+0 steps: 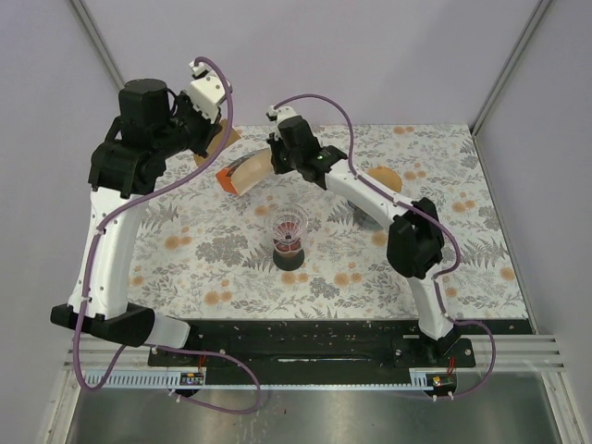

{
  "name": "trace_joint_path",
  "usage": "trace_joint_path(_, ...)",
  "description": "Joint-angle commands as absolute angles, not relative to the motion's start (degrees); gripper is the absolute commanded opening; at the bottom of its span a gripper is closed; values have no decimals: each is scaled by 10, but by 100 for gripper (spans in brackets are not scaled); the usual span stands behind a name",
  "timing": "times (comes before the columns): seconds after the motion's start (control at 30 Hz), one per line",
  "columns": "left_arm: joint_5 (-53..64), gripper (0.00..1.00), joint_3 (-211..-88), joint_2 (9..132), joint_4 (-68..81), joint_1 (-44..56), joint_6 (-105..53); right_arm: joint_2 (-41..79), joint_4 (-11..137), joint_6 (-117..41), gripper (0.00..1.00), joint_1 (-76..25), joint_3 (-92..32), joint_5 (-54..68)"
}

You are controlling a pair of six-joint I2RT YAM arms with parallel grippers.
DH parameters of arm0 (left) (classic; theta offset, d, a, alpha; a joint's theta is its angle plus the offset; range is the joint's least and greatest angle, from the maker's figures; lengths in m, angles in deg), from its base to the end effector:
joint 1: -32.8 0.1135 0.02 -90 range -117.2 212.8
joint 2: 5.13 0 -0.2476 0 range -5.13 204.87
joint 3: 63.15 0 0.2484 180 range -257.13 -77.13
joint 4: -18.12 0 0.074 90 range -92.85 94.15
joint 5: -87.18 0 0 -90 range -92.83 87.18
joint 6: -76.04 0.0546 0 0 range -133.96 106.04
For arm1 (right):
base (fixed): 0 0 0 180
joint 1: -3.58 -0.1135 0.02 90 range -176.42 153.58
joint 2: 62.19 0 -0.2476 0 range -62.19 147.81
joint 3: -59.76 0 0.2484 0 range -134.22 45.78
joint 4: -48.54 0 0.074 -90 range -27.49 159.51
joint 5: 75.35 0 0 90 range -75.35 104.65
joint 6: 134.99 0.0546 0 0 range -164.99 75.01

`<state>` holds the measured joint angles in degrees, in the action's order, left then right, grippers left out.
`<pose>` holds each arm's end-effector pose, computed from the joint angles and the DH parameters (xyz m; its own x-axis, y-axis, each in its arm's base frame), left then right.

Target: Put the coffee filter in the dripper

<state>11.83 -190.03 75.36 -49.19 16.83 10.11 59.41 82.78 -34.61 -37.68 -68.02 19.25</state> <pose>0.2547 -0.0873 0.4923 -0.1122 0.4426 -0.8897 0.5904 0.7499 0.2985 0.3863 0.3331 0.2907 -0.4567 -0.1617 -0.8748 -0.5306 0.8388 0.1219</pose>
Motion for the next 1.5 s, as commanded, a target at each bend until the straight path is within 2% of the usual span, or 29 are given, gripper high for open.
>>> trace_joint_path(0.0, 93, 0, -1903, 724, -470, 191, 93, 639, 778, -370, 0, -376, -748, 161)
trace_joint_path(0.47, 112, 0, -1868, 722, -456, 207, 85, 812, 898, -409, 0, -376, -934, 82)
trace_joint_path(0.5, 111, 0, -1867, 722, -456, 208, 86, 812, 901, -409, 3, -376, -932, 80)
trace_joint_path(0.6, 113, 0, -1866, 723, -455, 208, 86, 809, 907, -412, 25, -376, -923, 62)
trace_joint_path(0.7, 116, 0, -1866, 724, -454, 209, 85, 798, 924, -416, 38, -375, -920, 41)
trace_joint_path(1.07, 102, 0, -1846, 729, -431, 214, 39, 684, 963, -502, 66, -367, -864, 39)
trace_joint_path(1.3, 154, 0, -1831, 731, -433, 215, 31, 604, 982, -556, 87, -347, -846, -4)
trace_joint_path(1.47, 207, 0, -1832, 724, -449, 215, 32, 524, 983, -605, 94, -346, -795, -69)
